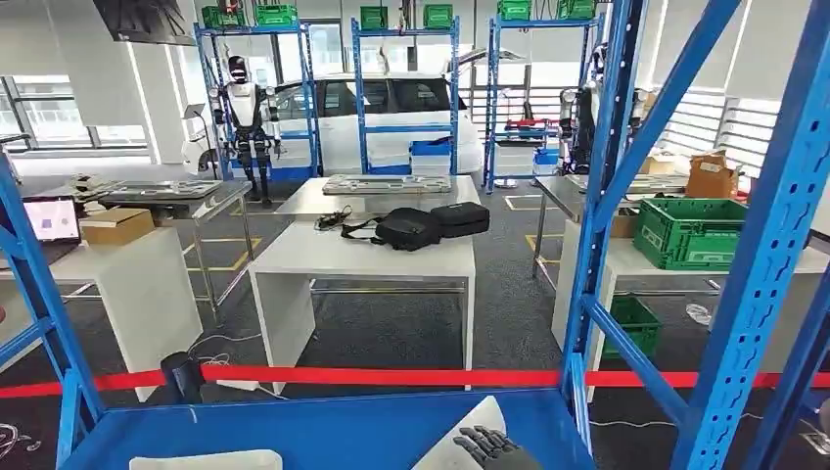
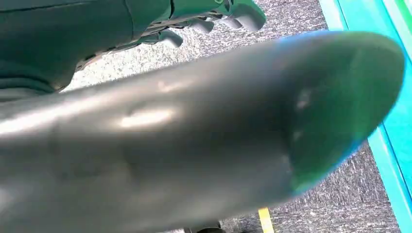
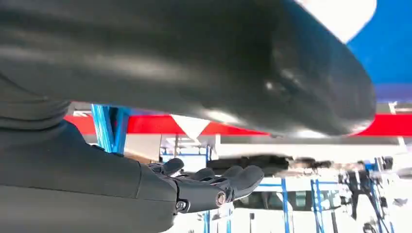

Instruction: Take the parts from the cabinet and place them on the table.

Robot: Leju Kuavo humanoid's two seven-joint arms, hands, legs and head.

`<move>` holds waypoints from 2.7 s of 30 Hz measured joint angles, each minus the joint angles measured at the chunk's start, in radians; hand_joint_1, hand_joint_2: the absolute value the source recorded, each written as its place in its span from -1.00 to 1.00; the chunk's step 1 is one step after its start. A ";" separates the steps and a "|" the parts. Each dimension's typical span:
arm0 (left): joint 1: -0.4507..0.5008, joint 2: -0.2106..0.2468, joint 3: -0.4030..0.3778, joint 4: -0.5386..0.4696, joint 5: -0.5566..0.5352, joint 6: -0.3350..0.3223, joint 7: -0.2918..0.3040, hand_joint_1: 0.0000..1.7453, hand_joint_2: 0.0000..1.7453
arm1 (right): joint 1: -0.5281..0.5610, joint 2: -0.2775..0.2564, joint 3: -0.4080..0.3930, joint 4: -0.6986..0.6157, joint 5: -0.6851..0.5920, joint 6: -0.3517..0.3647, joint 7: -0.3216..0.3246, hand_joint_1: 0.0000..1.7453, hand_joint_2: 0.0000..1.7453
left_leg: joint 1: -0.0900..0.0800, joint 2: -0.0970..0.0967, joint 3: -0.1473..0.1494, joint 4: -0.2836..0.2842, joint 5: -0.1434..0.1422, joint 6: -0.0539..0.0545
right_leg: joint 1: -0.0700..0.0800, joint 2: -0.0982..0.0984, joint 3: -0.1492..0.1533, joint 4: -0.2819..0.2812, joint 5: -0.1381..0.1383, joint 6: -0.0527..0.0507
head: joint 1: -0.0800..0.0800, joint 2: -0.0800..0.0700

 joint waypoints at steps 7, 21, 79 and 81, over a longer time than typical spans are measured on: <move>0.000 -0.004 -0.001 0.000 0.000 0.000 0.000 -1.00 -1.00 | 0.000 0.000 0.000 0.029 -0.003 0.015 -0.002 -1.00 -1.00 | 0.000 0.000 0.000 0.001 0.000 0.000 | -0.002 0.000 0.002 -0.001 0.000 0.000 | 0.000 0.000; 0.001 -0.008 -0.006 0.000 0.000 0.000 0.006 -1.00 -1.00 | -0.003 0.001 0.000 0.060 -0.005 0.013 0.019 -1.00 1.00 | -0.001 0.000 0.000 0.001 0.000 0.000 | -0.002 0.000 0.002 -0.001 0.000 0.000 | 0.000 0.000; 0.001 -0.021 -0.024 0.006 -0.002 0.012 -0.035 -1.00 -1.00 | -0.063 0.027 0.209 0.145 0.044 0.059 0.044 -1.00 1.00 | -0.002 0.000 0.001 0.001 0.000 0.000 | -0.002 0.000 0.002 -0.001 0.000 0.000 | 0.000 0.000; 0.001 -0.021 -0.024 0.006 -0.002 0.015 -0.038 -1.00 -1.00 | -0.063 0.025 0.209 0.145 0.041 0.059 0.047 0.12 1.00 | -0.002 0.000 0.001 0.001 0.000 0.000 | -0.002 0.000 0.002 -0.001 0.000 0.000 | 0.000 0.000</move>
